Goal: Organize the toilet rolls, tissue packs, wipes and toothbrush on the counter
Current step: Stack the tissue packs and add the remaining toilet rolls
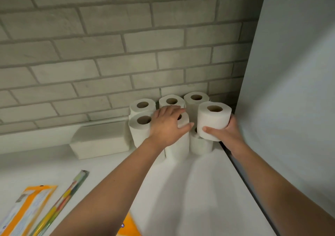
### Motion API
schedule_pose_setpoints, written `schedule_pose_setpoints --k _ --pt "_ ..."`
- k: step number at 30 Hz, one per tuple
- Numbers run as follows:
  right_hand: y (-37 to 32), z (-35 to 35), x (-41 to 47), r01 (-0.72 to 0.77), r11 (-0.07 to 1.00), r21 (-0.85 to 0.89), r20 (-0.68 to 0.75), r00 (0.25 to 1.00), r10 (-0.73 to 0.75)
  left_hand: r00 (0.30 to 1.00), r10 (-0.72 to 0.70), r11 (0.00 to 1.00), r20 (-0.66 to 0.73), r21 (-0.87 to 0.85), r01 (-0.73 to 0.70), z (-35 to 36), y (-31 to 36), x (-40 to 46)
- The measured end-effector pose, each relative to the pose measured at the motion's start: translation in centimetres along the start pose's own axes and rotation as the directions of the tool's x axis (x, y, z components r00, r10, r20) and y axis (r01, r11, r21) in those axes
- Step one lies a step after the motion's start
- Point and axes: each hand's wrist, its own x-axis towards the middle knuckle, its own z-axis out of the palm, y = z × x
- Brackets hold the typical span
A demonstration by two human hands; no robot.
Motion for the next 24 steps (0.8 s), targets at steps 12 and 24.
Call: schedule_pose_setpoints --k 12,24 --pt "1.7 3.7 1.7 0.02 0.987 -0.162 -0.038 0.999 -0.027 0.988 0.083 0.986 0.13 0.133 -0.101 1.1 -1.2 0.1" --pt "2.2 4.6 0.9 0.053 0.986 -0.157 -0.043 0.997 -0.061 0.989 0.081 0.987 0.122 0.127 -0.096 1.4 -1.4 0.2"
